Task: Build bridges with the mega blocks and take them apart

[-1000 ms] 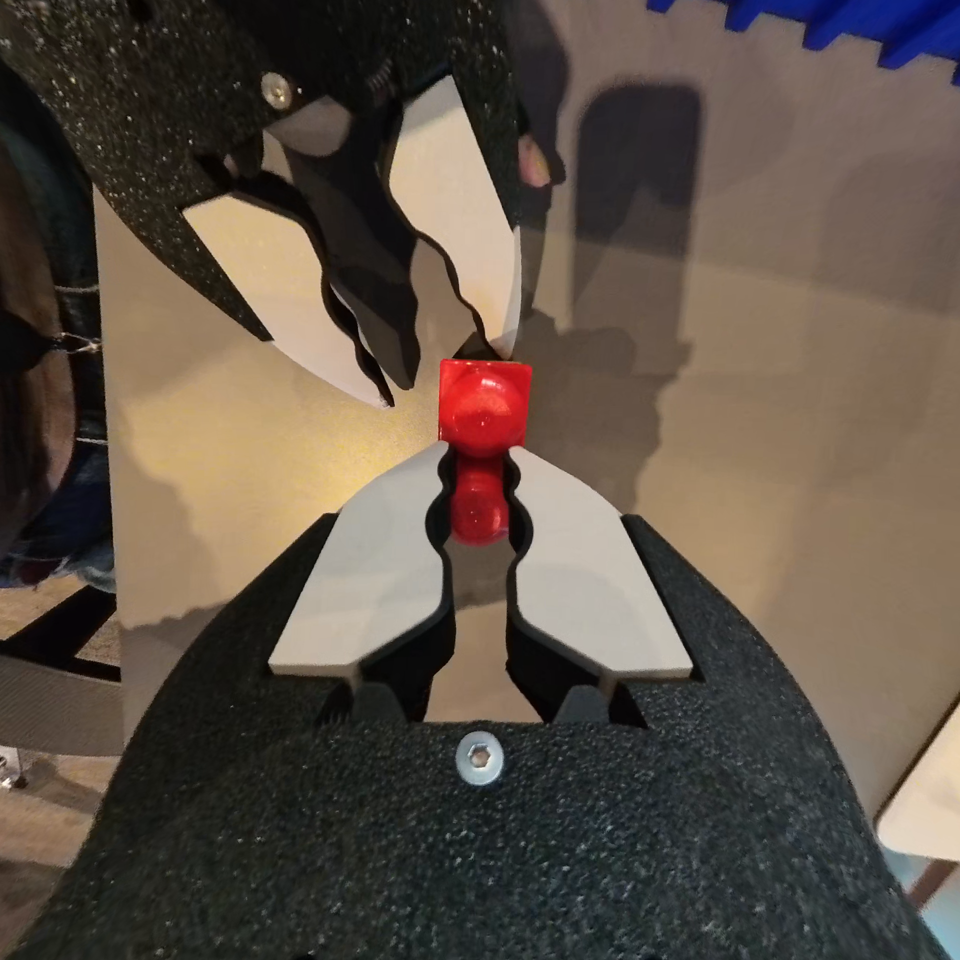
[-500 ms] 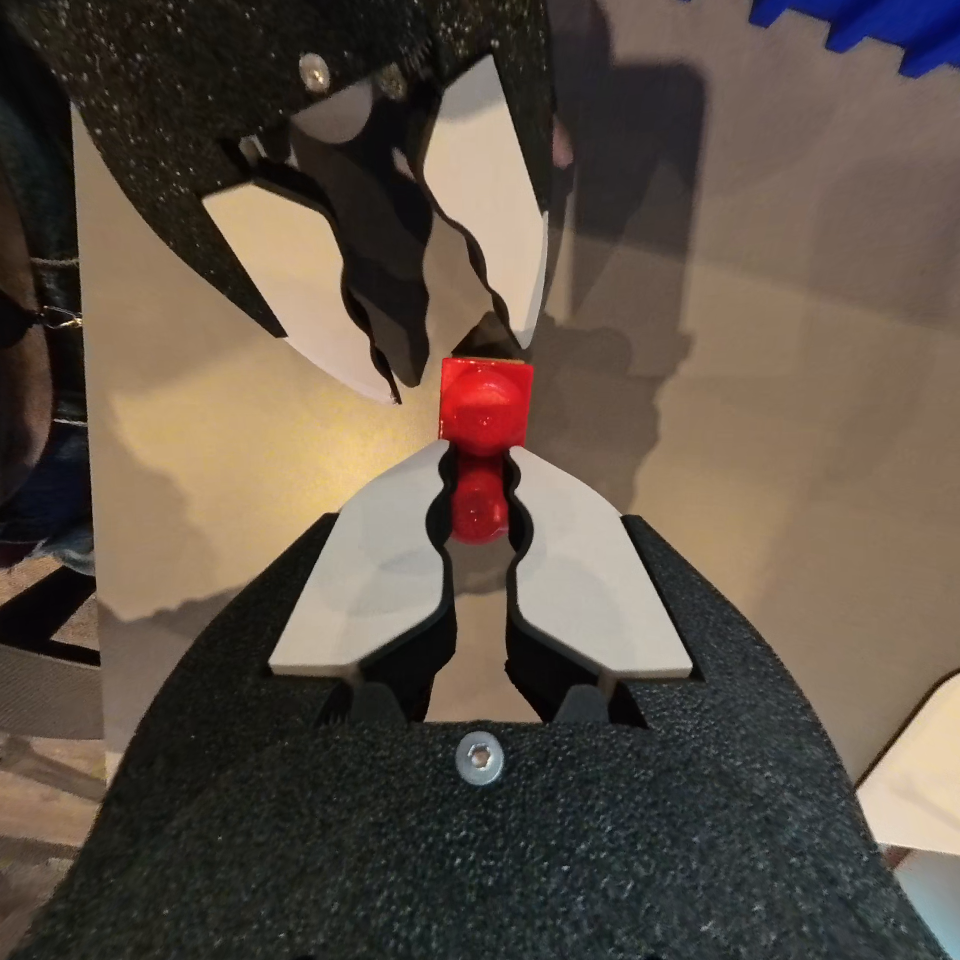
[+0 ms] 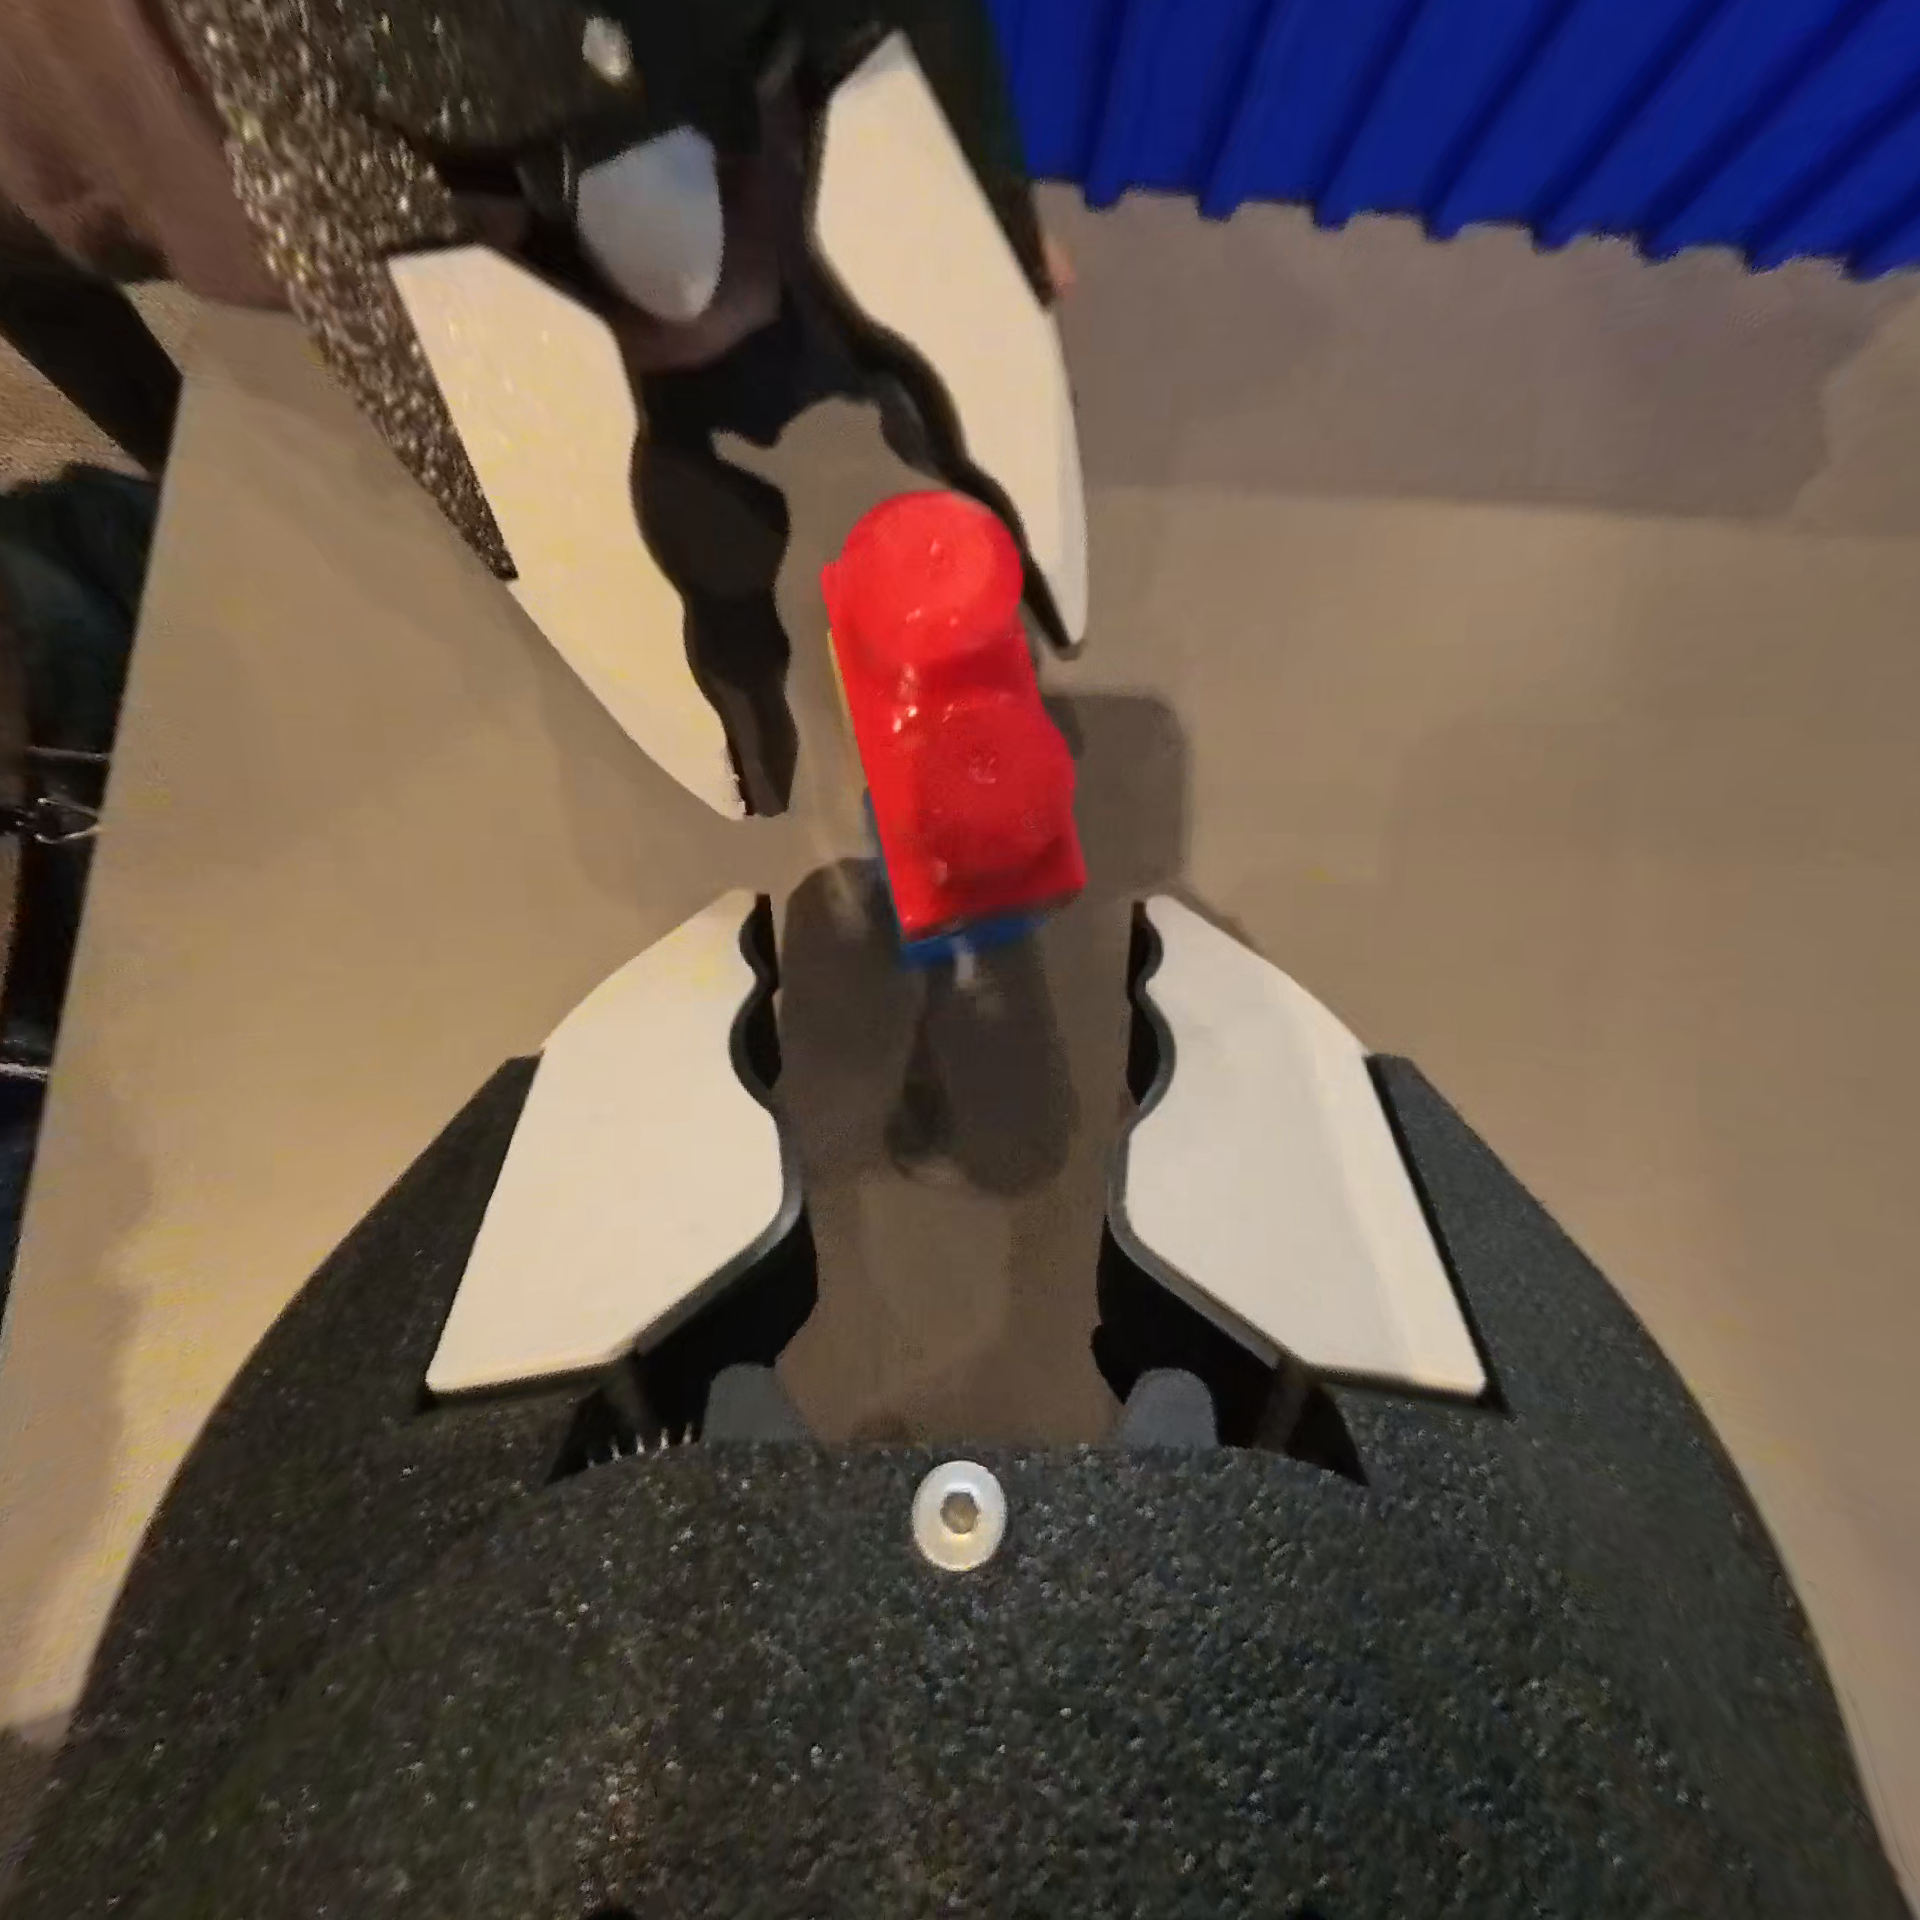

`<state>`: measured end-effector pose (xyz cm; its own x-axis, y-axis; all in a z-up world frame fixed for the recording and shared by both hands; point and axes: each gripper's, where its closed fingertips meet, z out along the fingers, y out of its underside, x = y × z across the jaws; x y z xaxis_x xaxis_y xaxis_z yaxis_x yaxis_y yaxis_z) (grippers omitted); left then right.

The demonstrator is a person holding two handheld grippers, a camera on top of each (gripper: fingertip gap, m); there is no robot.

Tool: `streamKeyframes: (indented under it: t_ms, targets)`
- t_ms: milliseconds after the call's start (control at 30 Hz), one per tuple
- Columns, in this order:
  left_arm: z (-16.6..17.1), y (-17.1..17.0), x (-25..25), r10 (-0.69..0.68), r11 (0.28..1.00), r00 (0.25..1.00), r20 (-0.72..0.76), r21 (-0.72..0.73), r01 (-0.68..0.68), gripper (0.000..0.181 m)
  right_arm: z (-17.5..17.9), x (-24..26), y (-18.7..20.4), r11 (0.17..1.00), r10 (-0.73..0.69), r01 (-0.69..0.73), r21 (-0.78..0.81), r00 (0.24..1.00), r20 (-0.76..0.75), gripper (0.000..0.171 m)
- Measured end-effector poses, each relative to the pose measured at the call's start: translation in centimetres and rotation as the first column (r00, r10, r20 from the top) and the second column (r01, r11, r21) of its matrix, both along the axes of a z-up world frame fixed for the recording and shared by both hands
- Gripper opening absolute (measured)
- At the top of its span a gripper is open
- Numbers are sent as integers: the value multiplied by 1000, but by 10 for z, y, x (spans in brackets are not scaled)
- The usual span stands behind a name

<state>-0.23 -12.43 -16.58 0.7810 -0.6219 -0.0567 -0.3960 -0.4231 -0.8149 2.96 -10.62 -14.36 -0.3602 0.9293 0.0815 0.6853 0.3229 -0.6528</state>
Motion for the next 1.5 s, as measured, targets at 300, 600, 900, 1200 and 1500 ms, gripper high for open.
streamKeyframes:
  t_ms: [300,600,900,1200,1500]
  targets:
    - [-8,6,-1,4,999,999,-36,-39,-5,41,-20,-9,0,996,8,-15,-83,997,-82,34]
    - [-8,4,0,-3,999,1000,-4,-54,3,37,-22,-7,-1,993,-56,47,-109,995,-88,23]
    - [-9,2,4,-35,997,999,4,-63,35,37,15,-17,-15,979,41,-104,-173,941,-336,63]
    - [-8,-2,8,-75,995,997,6,-65,75,38,6,-29,-20,983,82,-127,-136,952,-296,38]
    - [-8,-2,9,-84,994,996,5,-63,84,38,10,-29,-26,989,121,-134,-58,974,-192,49]
